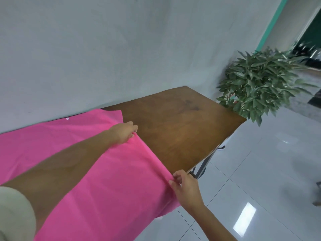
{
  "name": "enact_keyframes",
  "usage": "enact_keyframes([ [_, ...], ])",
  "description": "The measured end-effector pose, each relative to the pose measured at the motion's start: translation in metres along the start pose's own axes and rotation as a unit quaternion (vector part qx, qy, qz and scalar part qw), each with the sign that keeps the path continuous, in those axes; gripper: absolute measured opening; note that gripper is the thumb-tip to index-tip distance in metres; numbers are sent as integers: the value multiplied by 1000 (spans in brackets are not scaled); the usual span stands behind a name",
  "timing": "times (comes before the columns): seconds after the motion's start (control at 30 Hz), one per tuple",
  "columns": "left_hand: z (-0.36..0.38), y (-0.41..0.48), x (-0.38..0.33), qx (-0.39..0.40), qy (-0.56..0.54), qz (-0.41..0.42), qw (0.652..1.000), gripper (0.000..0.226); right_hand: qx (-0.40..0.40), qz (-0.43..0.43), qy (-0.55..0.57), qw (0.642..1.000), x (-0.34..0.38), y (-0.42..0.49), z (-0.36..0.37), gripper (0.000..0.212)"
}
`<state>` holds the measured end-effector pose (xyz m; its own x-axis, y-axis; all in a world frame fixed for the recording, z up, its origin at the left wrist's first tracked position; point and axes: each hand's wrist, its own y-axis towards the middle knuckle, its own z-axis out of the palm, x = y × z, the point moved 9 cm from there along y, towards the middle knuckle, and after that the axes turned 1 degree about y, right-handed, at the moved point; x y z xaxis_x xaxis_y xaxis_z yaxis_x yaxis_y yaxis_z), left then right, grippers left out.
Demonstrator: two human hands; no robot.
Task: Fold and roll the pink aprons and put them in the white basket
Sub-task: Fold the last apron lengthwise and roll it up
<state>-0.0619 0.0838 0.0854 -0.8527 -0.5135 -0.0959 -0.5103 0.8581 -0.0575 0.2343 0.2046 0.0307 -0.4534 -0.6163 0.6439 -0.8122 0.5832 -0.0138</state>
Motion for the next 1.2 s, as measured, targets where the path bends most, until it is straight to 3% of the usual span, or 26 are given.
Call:
enact_keyframes([
  [0.17,-3,-37,15,-7,3,33,999,15,-26,8,-51,998,20,-22,6,12],
  [0.3,0,-79,29,-17,-5,78,997,20,-35,59,7,998,28,-43,19,16],
  [0.47,12,-121,51,-17,-35,100,994,30,-49,50,-23,997,51,-74,41,21],
  [0.67,24,-161,78,-11,-24,120,992,25,-61,47,-45,996,83,-110,69,27],
  [1.07,3,-228,110,-53,-55,85,993,36,-17,21,-74,997,134,-167,95,24],
  [1.2,-6,-257,113,-71,-50,56,995,28,0,2,-73,997,146,-187,92,25],
])
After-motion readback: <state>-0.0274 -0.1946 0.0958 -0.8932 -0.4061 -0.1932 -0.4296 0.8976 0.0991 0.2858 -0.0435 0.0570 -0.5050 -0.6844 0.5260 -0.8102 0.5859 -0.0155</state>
